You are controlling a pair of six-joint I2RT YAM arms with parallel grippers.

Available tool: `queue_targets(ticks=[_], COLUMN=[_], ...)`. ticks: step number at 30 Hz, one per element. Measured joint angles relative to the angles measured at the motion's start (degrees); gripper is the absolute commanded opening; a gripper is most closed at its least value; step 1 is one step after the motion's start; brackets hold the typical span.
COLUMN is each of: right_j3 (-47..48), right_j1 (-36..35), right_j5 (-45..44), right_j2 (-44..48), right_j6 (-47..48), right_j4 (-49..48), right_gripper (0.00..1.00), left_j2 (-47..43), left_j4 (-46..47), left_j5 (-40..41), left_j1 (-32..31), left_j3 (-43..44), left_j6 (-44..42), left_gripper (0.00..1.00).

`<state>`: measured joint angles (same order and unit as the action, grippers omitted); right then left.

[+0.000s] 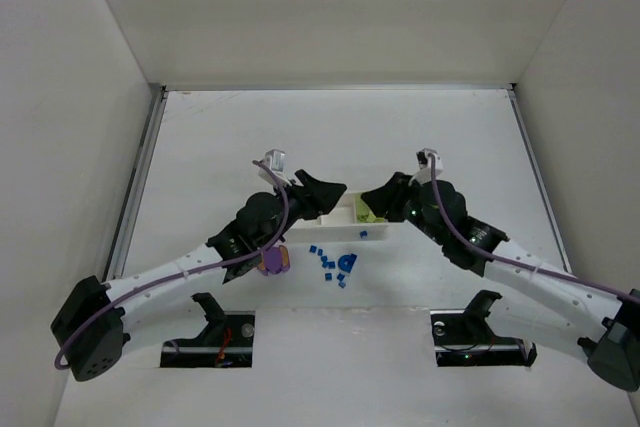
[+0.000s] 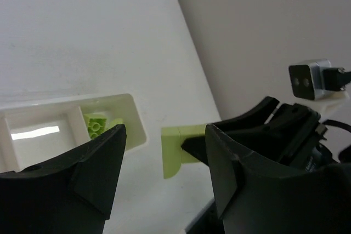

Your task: Sort the legos into containers by color

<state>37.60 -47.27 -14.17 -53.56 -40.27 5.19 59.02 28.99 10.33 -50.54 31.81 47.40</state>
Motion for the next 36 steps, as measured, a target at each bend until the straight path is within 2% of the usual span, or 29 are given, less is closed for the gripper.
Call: queue_targets(ticks=[8,14,21,28,34,36], right_j3=[-3.67,-6.36,-8.92,-9.64,-10.64,-11.1], right_j1=[9.11,9.7,9.7,9.73,9.88,10.05], right_j5=[14.47,19.58,20.9,21.22,21.27,21.29], right_j2=[-4.9,-9.62,-10.84,-11.72,-12.5,-12.59], right_j6=[-13.18,-22.34,-29.57,-33.09,-34.64,-34.93], right_j4=[-21.77,-32.06,-41.03,-45.29,-47.82,-48.43], right_gripper=[0.22,0.22,0.24,0.24,0.24,0.24], left_j2=[-2.16,0.2,5.44,5.84,7.32,7.67], left_j4=[7.04,14.56,20.87,25.31,28.89,29.16], left_j5=[-3.02,-4.28,-4.72,-4.44,-4.33,-4.46], left_j1=[0.9,1.16,1.18,1.55,1.55,1.53], left_j3=[-6.03,-7.76,-9.44,-9.75,-9.92,-9.97], left_j6=[8.39,13.0,17.2,18.99,19.54,19.56], left_gripper=[0.58,0.58,0.57,0.45,0.22,0.17])
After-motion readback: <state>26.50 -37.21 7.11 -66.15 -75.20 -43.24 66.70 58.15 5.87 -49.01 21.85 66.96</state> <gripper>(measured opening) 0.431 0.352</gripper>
